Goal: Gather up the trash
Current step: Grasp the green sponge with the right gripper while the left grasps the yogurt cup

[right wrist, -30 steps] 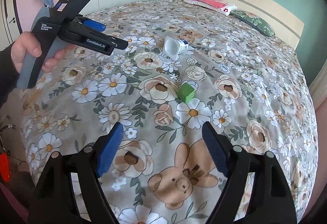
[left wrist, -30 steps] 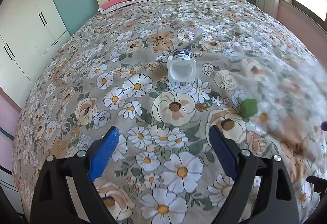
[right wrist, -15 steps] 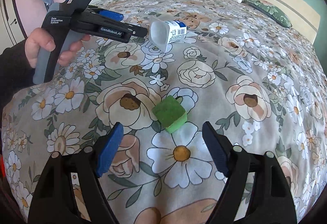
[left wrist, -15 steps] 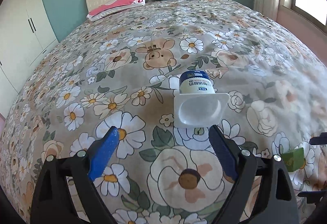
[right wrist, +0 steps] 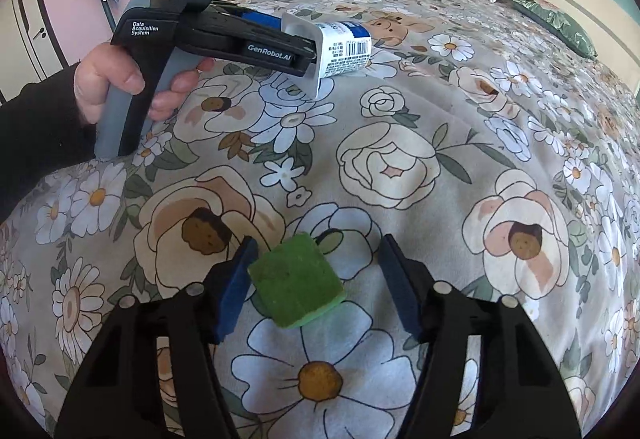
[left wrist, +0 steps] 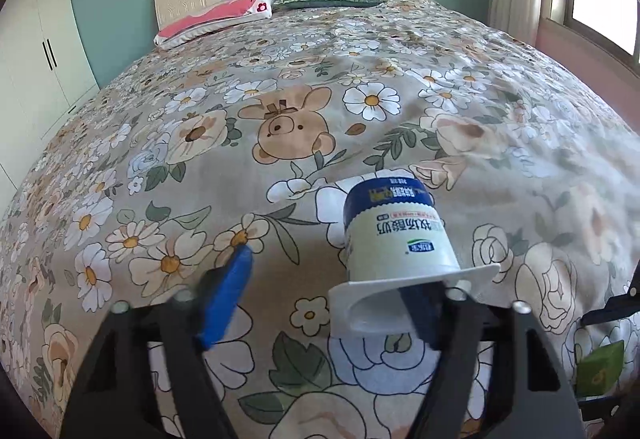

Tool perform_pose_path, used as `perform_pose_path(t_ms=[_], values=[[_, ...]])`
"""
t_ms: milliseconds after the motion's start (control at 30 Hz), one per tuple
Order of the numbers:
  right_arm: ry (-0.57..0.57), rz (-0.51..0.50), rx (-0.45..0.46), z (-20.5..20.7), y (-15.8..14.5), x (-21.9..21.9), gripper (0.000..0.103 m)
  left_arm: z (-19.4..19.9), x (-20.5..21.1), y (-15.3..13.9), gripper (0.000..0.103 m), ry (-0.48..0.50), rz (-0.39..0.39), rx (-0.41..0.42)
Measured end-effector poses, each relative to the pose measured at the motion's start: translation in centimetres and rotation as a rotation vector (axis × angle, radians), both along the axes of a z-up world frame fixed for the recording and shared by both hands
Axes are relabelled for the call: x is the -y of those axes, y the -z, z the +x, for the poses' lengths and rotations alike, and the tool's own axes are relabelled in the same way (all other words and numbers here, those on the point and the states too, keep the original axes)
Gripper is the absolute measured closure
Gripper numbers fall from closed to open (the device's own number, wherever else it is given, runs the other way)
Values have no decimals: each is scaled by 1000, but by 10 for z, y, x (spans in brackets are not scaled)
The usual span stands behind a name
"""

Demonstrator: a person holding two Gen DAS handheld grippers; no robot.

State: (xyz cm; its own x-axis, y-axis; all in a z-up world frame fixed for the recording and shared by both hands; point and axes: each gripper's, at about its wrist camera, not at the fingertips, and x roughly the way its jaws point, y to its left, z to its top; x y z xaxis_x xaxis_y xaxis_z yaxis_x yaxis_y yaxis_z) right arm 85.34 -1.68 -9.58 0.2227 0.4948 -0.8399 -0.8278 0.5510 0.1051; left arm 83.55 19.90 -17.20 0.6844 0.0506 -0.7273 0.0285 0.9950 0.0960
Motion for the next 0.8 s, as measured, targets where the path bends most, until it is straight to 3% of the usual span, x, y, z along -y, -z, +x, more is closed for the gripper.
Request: perform_pose_path(t_ms=[33, 67, 133, 567, 800], values=[[-3, 3, 2, 0, 0, 0, 55, 2, 1, 2, 63, -5, 2, -13], [-10, 11, 4, -1, -1, 0, 63, 3, 2, 4, 71, -6, -2, -23], [-7, 8, 8, -4, -1, 1, 64, 2, 4, 4, 93, -12, -13, -26], [65, 16, 23, -30, -26, 17, 64, -46, 4, -34, 93, -44, -26, 28], [96, 20, 68, -61, -73, 35, 64, -90, 16, -79, 93, -47, -16, 43]])
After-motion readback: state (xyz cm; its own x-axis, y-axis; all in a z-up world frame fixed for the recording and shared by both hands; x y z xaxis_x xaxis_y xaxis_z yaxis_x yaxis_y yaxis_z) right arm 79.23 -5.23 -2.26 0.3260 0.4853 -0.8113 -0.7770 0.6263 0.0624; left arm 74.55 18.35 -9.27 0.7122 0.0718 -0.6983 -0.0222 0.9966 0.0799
